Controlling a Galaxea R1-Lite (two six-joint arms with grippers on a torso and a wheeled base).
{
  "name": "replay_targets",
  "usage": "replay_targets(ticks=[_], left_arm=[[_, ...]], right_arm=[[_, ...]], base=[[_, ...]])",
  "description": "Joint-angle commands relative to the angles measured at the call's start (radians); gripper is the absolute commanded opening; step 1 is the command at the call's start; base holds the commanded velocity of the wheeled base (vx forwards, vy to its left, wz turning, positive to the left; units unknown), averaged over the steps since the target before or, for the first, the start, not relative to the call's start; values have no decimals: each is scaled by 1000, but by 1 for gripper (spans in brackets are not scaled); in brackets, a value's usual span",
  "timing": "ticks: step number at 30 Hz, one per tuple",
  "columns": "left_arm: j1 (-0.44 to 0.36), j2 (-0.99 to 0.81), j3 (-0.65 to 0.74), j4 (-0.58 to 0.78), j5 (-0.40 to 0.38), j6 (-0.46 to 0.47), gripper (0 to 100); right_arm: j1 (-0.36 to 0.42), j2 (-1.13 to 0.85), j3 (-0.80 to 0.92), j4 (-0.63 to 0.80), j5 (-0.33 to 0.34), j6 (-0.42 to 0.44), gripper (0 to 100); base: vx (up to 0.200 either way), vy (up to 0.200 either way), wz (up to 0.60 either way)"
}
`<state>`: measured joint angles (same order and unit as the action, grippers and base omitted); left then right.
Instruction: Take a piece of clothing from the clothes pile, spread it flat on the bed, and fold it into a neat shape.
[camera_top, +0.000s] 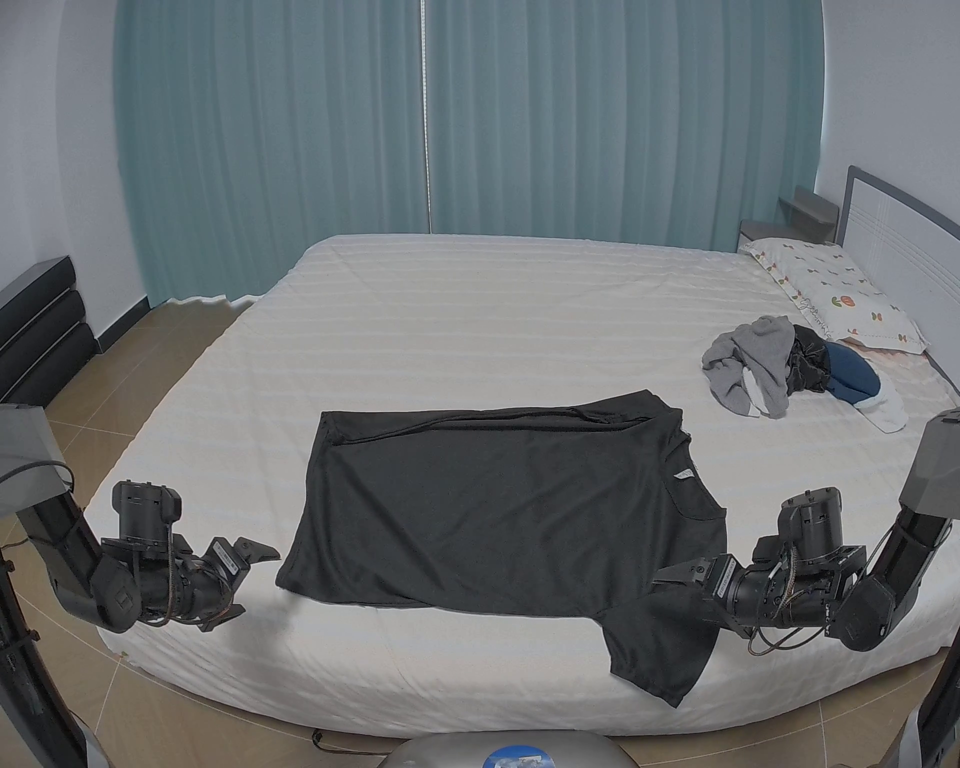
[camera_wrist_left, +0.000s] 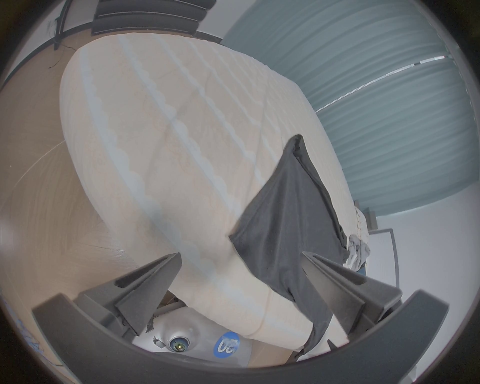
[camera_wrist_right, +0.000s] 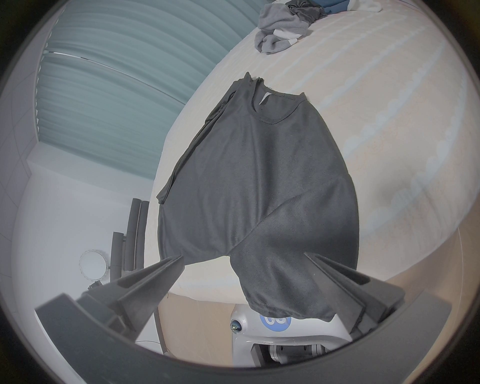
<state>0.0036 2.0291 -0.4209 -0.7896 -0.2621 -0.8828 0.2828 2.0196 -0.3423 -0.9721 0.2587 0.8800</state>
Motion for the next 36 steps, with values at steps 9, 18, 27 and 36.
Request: replay_targets(ticks=[9,18,27,36], left_arm=[[-125,145,-121,1,159,-2,100],[-160,214,-202,7,267,-2,100],[-159,204,-170,10,273,-2,0],[-122,82,-33,4,268,1,0]], right_arm=[[1,4,-4,0,1,1,100],[1,5,-6,0,1,-1,100],[1,7,29,3,-1,-93,100],[-10,70,77,7,-9,-214,100]], base=[[0,0,0],[0,0,0],[0,0,0],[0,0,0]])
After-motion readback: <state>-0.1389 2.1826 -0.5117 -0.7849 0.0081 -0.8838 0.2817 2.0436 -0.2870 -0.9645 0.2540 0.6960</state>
